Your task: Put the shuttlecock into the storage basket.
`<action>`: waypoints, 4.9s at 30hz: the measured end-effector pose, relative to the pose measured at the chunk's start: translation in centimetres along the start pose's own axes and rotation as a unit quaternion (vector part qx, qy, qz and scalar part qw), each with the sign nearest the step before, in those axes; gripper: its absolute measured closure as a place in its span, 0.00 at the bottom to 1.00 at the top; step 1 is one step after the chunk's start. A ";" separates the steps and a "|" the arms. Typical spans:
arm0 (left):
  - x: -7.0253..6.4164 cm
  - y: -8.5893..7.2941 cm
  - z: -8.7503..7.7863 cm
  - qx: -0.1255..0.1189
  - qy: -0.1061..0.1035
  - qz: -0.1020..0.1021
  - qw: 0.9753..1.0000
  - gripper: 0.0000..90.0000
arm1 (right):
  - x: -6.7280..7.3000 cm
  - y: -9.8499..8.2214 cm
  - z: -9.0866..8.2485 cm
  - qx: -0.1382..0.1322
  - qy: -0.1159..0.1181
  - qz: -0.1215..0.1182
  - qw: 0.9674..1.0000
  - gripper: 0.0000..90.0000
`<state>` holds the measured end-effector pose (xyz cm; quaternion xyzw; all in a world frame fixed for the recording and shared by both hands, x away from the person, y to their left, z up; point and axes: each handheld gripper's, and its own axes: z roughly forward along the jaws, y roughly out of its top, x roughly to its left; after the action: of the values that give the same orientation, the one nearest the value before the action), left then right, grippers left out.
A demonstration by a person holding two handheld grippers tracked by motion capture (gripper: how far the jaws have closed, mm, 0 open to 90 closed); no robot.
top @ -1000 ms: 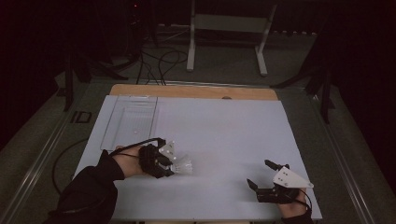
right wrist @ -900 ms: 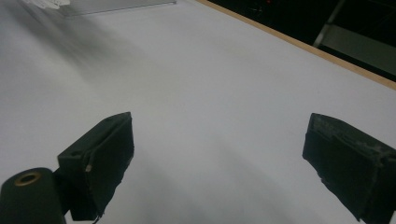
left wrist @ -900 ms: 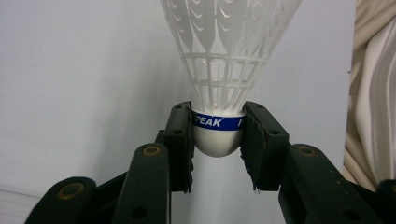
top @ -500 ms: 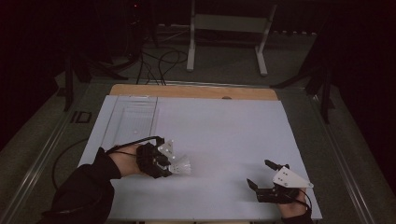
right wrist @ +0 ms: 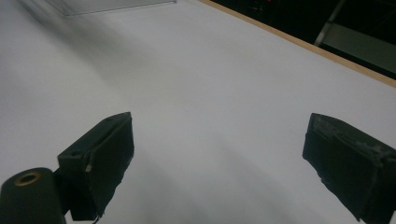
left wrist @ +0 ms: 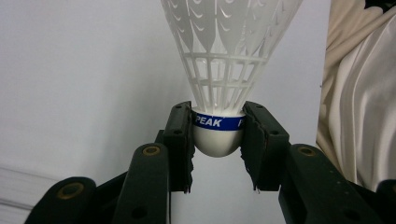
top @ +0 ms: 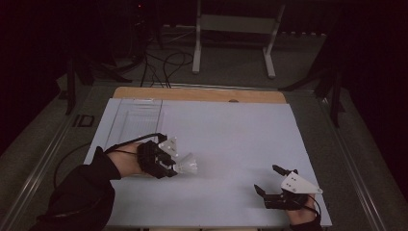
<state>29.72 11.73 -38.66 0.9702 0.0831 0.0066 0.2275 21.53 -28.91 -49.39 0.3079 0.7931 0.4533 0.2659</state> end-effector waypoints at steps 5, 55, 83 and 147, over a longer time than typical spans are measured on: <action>0.2 0.1 -1.1 0.000 0.007 -0.006 1.000 0.73 | 0.0 0.0 0.1 0.002 0.002 -0.002 1.000 0.10; 2.4 -1.9 -7.3 -0.032 0.040 -0.110 0.993 0.73 | 0.2 0.0 0.1 0.002 -0.001 -0.001 1.000 0.10; 5.0 -6.0 -10.0 -0.052 0.116 -0.265 0.956 0.73 | 0.2 0.1 0.1 0.004 0.000 -0.002 1.000 0.10; 7.1 -13.5 -9.4 -0.051 0.123 -0.306 0.943 0.73 | 0.4 0.0 0.3 0.011 0.003 -0.001 1.000 0.10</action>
<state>34.13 28.95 -36.42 0.8768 0.4027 0.0605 0.2558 21.48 -28.49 -49.52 0.3086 0.7994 0.4450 0.2602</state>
